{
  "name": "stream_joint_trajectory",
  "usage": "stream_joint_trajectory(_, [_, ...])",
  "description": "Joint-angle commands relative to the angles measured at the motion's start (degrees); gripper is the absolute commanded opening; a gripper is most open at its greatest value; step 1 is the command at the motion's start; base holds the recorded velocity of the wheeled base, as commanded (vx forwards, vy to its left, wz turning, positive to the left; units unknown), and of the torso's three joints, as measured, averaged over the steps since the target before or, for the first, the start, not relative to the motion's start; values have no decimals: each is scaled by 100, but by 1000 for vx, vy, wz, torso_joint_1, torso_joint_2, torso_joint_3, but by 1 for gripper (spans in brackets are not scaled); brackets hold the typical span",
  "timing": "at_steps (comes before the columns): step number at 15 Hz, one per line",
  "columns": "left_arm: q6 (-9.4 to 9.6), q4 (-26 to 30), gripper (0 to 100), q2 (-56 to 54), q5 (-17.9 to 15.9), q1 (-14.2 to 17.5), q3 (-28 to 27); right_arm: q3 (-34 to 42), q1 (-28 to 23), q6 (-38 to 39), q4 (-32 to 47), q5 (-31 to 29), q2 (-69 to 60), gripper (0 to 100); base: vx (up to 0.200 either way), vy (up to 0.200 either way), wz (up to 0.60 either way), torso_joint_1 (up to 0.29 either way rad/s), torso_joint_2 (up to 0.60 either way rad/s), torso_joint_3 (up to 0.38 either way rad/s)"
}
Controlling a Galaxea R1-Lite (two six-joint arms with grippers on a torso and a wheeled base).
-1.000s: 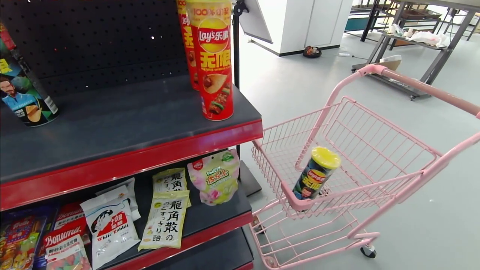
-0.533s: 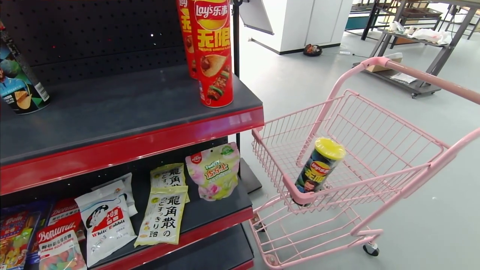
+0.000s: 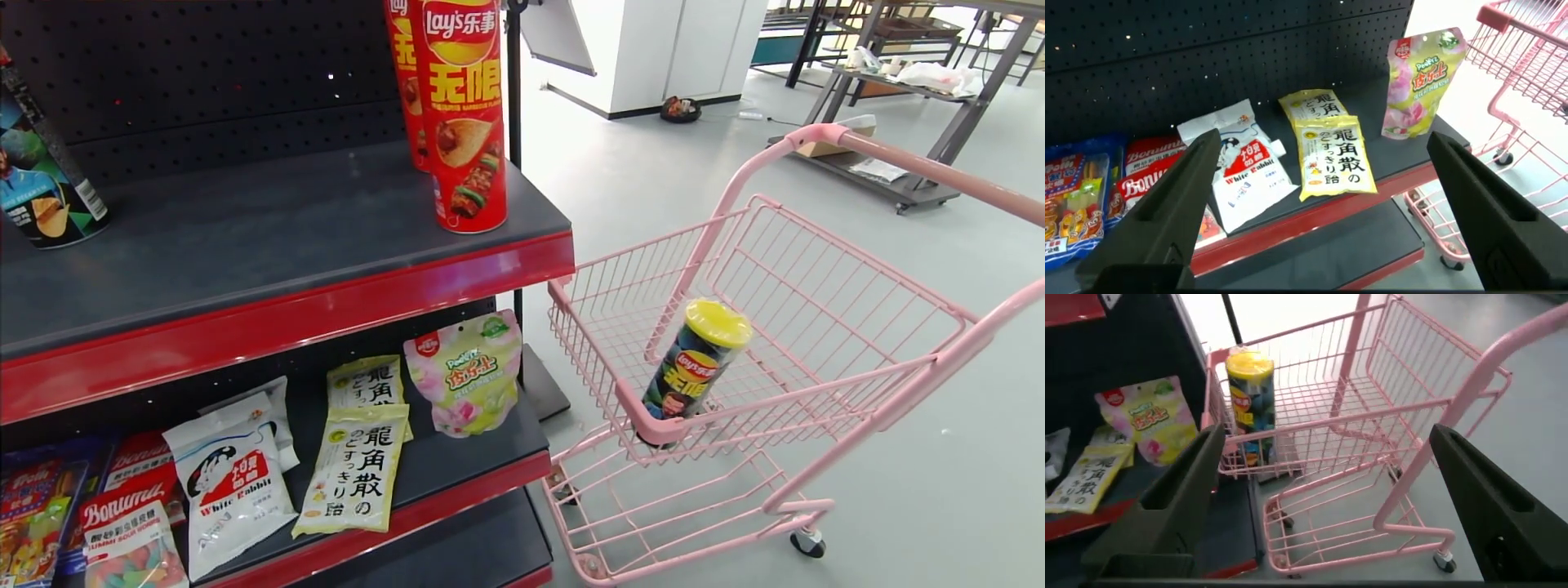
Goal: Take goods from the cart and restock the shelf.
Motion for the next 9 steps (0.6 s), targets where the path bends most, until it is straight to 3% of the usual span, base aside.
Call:
stream_joint_trajectory(1, [-2,0,100,7,3,4,0,-821,139,43,-455,667,2398,100,0,0,0,0,0,0])
stream_joint_trajectory(5, [-2,0,100,7,11,-4,0,-91,393,60,-1931,1291,4138,100,0,0,0,0,0,0])
stream_joint_trajectory(7, [-2,0,100,7,11,4,0,-21,402,52,-2476,1476,4753,100,0,0,0,0,0,0])
stream_joint_trajectory(9, [-2,0,100,7,3,4,0,-3,569,69,-3549,1748,5703,100,0,0,0,0,0,0])
